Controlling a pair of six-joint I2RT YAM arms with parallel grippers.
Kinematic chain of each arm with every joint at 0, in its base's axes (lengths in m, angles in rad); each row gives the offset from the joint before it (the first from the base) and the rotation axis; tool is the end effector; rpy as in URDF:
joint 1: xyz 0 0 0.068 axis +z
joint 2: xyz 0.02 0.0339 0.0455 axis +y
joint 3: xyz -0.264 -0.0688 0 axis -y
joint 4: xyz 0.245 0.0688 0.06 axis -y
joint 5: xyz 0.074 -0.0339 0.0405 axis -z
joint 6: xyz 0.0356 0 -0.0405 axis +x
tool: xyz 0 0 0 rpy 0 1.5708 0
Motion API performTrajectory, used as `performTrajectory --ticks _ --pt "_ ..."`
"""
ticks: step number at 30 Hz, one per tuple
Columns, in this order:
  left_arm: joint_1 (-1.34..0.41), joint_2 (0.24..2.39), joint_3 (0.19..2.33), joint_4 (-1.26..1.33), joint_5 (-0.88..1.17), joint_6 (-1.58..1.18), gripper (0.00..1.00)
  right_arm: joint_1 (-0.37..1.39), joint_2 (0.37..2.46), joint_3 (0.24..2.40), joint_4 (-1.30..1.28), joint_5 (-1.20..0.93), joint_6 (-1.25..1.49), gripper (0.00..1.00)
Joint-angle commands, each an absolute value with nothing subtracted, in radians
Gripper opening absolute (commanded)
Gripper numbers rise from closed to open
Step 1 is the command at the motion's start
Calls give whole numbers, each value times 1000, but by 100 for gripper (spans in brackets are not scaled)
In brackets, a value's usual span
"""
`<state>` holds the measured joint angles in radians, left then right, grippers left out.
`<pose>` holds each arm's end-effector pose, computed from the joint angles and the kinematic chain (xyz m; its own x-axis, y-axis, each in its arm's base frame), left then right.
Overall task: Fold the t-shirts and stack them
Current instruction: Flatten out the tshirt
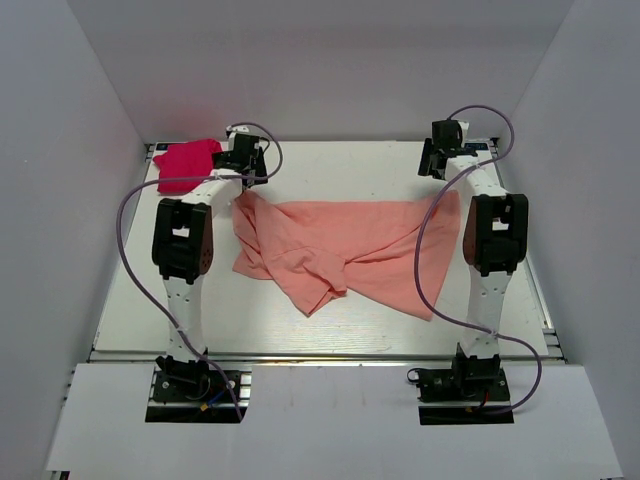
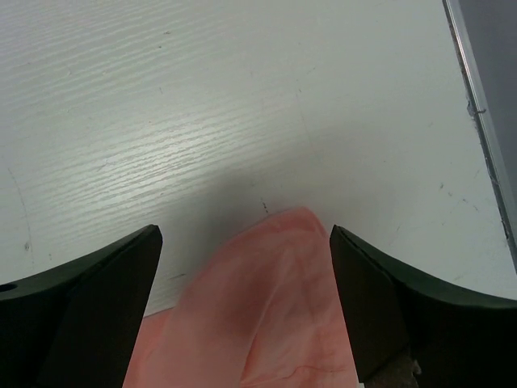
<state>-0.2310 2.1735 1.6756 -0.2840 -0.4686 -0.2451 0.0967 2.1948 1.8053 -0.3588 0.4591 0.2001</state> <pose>0.4793 -0.0962 0.1922 -0.6393 -0.0720 -0.7656 -0.2709 0.9529 0.1365 0.5005 0.0327 0.2182 -0.6167 0.1192 -0.7782 0.3666 0.9182 -0.1498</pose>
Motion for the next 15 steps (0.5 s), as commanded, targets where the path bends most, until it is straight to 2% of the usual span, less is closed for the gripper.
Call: performTrajectory --ticks 1,6,9,15 --pt "-227 2099 1750 -388 -407 -241 100 81 2152 1852 -411 480 227 90" --pt "-267 1900 1657 -476 -341 -229 100 75 1981 1711 -443 447 252 90" --pt "-276 1725 1391 -408 -152 -219 100 68 1925 1617 -494 428 299 90" --pt "-431 1554 1140 -371 28 -244 100 48 1800 1419 -517 387 371 90"
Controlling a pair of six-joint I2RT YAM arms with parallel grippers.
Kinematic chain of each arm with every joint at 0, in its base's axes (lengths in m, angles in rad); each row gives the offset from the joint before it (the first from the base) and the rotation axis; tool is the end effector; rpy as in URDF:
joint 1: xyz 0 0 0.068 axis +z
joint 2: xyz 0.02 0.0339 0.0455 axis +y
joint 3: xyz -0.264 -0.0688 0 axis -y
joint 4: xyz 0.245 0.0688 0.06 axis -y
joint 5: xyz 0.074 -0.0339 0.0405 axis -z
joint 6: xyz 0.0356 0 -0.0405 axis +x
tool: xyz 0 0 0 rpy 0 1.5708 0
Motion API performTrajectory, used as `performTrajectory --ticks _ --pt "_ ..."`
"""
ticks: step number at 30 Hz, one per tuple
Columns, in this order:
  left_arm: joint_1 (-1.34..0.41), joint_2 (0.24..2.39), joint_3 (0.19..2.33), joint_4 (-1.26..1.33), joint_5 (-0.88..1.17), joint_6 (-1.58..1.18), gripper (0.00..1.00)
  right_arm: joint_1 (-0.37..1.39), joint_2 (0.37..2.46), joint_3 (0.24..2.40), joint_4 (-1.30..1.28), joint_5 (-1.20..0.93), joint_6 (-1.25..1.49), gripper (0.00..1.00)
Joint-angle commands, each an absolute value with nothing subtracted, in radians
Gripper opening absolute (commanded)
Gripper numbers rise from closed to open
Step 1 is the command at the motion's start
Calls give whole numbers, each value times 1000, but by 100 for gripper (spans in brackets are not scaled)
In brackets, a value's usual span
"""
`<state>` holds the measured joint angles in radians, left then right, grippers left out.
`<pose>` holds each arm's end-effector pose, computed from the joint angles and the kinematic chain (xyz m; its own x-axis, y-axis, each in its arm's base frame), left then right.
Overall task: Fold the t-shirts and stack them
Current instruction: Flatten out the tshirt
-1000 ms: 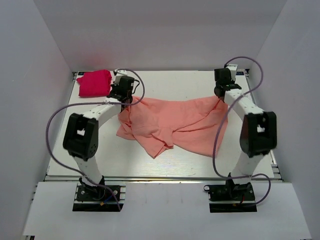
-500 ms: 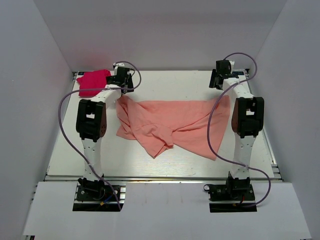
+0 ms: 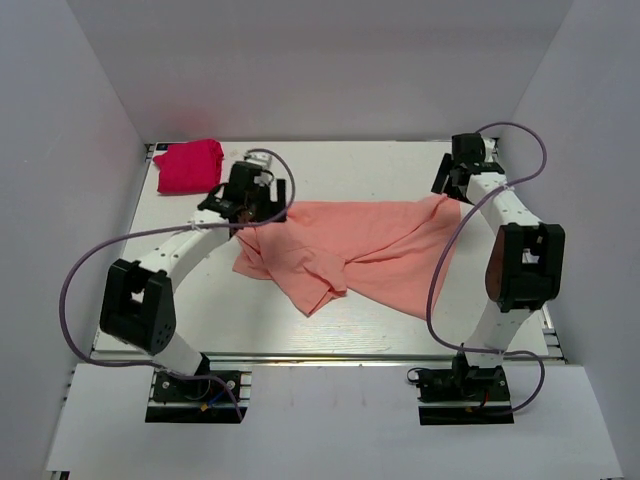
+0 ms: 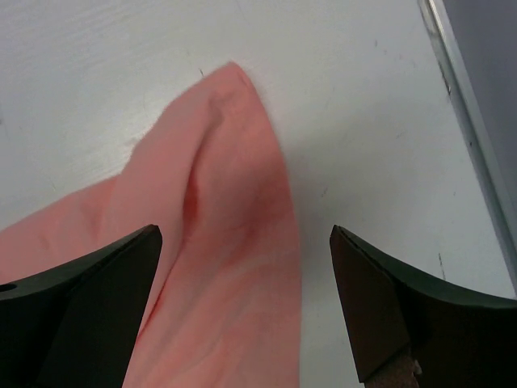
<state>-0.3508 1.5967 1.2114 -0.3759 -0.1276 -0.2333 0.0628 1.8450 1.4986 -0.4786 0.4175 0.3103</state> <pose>0.3355 -0.1179 0.2655 -0.6890 0.0080 -0.7247 0.0977 0.9918 -0.0820 0.4147 0.0116 0.2626 -0.6318 0.2399 -0.7371 0.4307 0.8993 -0.0764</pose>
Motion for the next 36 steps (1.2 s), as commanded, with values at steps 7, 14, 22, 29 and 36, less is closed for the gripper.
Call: performTrajectory --ticks 7,14,22,29,36 --pt "-719 1433 859 -404 87 -294 100 31 1685 1289 -511 336 394 90" --pt "-831 1350 772 -315 64 -339 93 25 1606 1175 -485 334 388 90" --pt "-919 1491 844 -359 -37 -339 83 21 1565 1124 -486 337 388 90" --pt "-966 1548 922 -454 -216 -367 62 18 1554 1117 -486 345 385 90" --pt "-976 1594 922 -497 -308 -397 43 11 1548 1109 -486 354 383 90"
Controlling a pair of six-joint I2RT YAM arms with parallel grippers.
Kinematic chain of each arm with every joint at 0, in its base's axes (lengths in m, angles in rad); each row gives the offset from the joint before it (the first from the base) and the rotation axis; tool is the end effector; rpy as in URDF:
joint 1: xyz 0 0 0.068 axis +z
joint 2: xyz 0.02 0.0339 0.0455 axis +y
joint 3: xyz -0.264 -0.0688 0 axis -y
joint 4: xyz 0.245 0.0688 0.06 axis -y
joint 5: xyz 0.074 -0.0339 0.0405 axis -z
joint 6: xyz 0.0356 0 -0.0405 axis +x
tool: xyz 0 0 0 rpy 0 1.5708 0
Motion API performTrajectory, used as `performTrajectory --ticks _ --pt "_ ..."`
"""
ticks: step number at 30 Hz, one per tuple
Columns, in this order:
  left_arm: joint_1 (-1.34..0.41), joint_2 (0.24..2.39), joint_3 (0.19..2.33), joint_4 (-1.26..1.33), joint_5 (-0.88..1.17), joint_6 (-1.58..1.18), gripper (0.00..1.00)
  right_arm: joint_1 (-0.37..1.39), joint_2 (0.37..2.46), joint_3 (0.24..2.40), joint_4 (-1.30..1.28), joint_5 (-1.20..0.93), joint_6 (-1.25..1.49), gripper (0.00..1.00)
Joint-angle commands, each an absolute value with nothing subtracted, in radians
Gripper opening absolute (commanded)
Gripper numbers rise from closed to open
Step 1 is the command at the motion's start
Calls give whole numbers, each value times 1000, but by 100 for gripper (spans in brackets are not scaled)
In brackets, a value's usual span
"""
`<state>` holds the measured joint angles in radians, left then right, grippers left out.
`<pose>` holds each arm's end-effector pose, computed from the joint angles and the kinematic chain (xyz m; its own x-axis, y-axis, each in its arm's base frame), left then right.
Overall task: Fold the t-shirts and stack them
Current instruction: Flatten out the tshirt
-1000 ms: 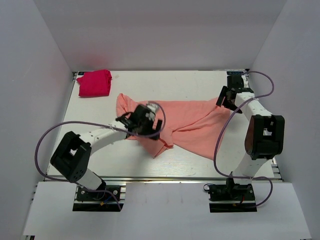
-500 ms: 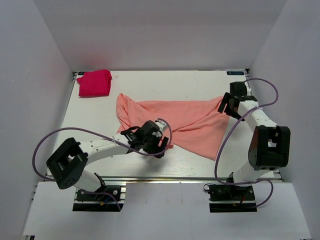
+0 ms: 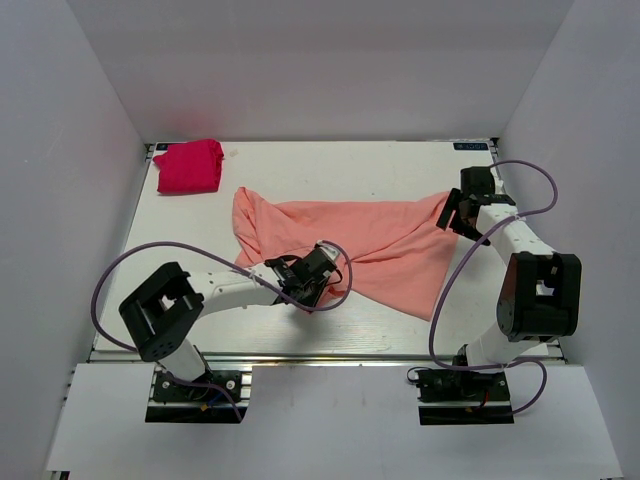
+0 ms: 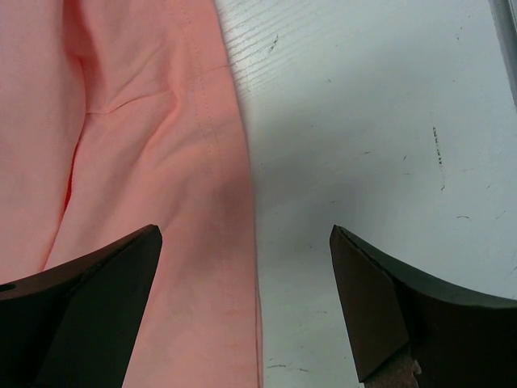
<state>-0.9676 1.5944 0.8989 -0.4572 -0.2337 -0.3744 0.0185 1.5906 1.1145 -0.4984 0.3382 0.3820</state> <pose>0.1752 -0.2398 0.1672 -0.7560 0.4703 -0.4553 0.5064 0.8609 0.0485 0.3311 -0.0057 0.2295 -0.7047 0.3387 -0.6234 0.4651 0.8841 -0.0454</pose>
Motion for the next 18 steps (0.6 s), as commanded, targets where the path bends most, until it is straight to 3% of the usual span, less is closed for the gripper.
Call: performTrajectory --ticks 1,10,18 --pt "-976 1594 922 -497 -308 -397 43 11 1549 1106 -485 354 385 90" --pt "-985 1556 901 -399 -172 -364 60 12 1545 1101 -485 347 383 90" --pt "-985 1597 900 -416 -208 -377 57 9 1548 1098 -489 347 383 90"
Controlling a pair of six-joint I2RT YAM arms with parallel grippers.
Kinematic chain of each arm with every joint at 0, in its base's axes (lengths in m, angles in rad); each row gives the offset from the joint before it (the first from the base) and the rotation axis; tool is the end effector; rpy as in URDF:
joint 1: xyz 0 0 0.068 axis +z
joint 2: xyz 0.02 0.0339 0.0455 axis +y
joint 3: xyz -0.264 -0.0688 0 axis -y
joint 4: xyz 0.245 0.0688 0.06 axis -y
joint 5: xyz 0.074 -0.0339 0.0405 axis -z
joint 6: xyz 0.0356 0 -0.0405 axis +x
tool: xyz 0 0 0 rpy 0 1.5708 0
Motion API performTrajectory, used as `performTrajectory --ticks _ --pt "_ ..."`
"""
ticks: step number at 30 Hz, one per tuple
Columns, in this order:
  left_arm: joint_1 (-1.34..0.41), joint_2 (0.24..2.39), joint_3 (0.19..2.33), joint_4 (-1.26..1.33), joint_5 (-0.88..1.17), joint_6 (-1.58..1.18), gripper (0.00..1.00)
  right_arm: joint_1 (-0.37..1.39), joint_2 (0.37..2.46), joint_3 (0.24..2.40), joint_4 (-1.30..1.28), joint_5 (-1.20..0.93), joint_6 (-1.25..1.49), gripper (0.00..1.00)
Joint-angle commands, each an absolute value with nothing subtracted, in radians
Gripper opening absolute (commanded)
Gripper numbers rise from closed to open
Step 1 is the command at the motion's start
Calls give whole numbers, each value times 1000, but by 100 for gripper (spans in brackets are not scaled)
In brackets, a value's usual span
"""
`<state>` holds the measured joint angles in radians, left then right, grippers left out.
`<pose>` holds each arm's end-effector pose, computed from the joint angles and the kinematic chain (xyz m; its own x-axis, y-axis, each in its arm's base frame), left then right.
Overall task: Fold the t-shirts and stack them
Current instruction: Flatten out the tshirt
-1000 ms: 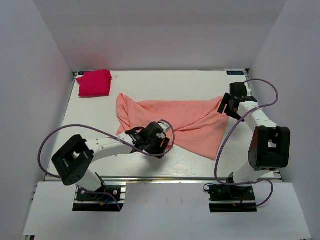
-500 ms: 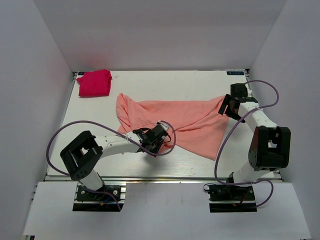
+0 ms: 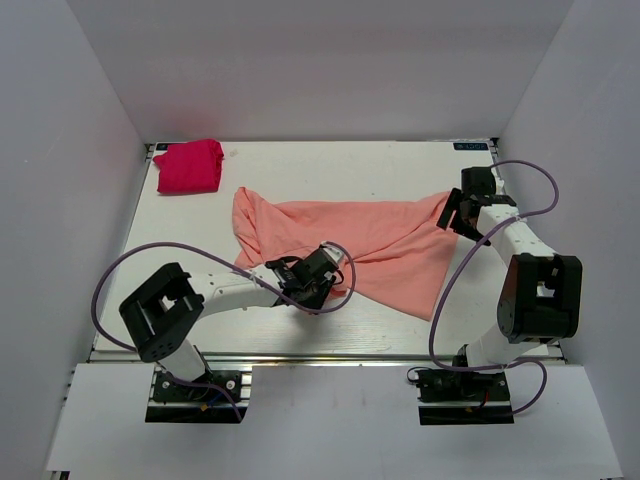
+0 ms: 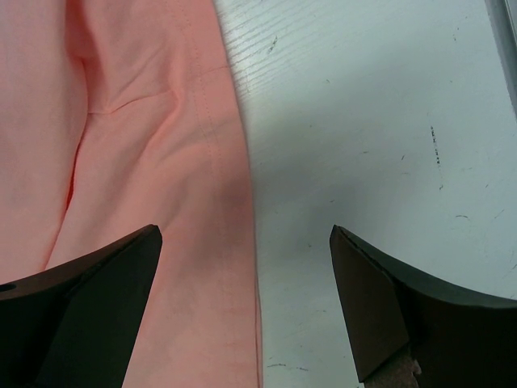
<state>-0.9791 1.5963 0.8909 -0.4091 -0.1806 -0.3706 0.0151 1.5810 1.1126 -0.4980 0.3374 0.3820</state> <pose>0.1728 -0.2456 0.1664 -0.7464 0.4720 -0.4691 0.5386 0.8425 -0.0093 0.3297 -0.0068 0.2319 -0.6986 0.3413 -0.6288 0.4680 0.8828 -0.0409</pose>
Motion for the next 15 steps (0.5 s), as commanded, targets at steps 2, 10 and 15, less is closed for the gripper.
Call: performTrajectory --ticks 2,10,15 --pt "-985 1611 900 -455 -261 -397 46 12 1546 1097 -488 348 385 90" --pt "-985 1600 900 -443 -237 -390 40 11 1542 1095 -488 347 382 90" --pt "-985 1566 871 -423 -230 -380 0 -17 1540 1095 -488 345 382 90"
